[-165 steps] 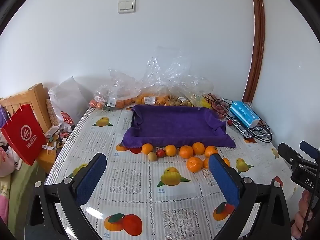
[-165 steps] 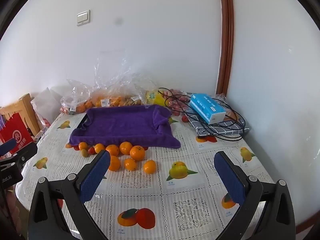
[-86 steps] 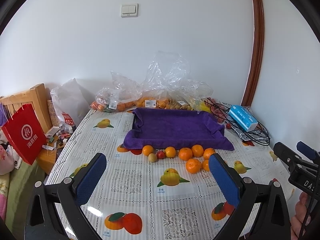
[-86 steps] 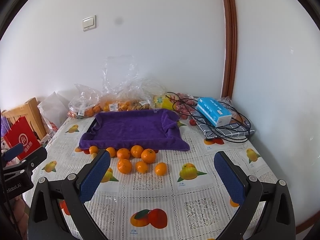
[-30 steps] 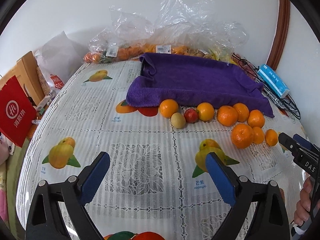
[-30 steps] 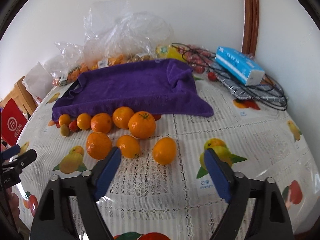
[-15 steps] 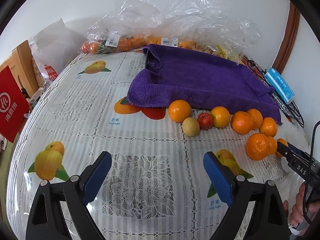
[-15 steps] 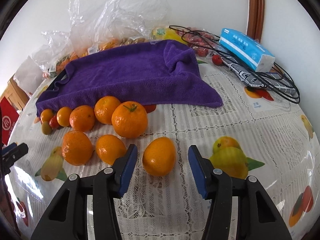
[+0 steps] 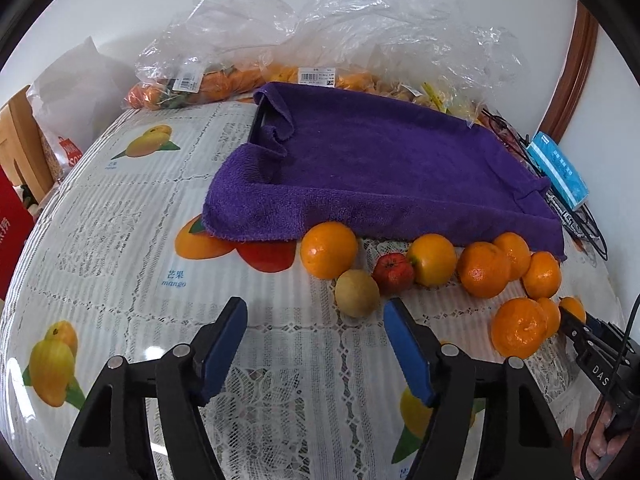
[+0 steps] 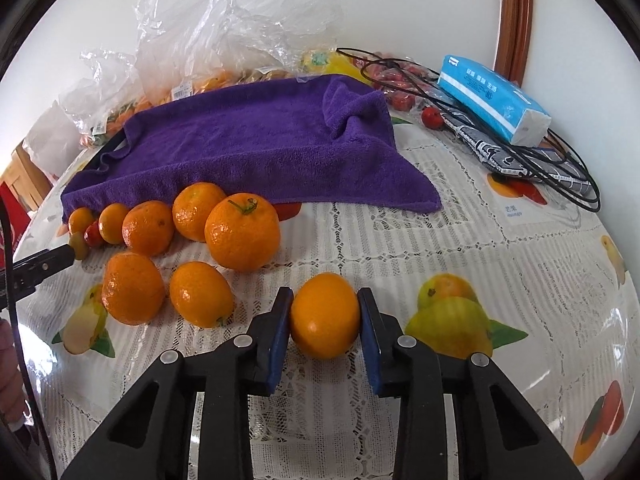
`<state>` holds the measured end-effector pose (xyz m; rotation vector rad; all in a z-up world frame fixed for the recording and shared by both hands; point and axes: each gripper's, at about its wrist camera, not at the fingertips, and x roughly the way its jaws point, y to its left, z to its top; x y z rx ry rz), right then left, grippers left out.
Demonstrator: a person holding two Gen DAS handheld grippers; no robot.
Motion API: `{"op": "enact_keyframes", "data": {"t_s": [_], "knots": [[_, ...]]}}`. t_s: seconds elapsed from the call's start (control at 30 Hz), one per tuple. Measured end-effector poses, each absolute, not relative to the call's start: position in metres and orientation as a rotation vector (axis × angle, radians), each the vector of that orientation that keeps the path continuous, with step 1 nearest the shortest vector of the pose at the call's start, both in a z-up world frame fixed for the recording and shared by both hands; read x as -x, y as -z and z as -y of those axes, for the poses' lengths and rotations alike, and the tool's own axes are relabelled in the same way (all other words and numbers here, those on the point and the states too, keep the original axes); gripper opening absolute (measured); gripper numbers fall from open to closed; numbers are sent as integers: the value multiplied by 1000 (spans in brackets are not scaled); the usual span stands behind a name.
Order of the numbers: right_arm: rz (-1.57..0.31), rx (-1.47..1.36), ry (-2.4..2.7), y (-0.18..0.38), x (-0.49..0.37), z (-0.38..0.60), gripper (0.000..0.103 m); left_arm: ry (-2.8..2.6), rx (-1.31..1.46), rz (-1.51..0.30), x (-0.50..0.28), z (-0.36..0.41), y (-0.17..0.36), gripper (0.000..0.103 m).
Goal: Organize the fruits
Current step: 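Move the left tool to the brown kiwi while the right tool reaches an orange, then close the left tool on the kiwi while the right tool closes on the orange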
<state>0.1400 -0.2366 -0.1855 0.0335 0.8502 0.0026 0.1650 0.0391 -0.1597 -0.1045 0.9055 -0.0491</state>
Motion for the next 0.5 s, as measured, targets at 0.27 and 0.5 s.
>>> {"op": "enact_keyframes", "data": {"t_s": [0.27, 0.5], "knots": [[-848, -47, -25, 185, -140, 237, 35, 82, 104, -879, -171, -30, 164, 47], [-847, -51, -34, 186, -140, 238, 37, 64, 85, -874, -172, -28, 164, 36]]}}
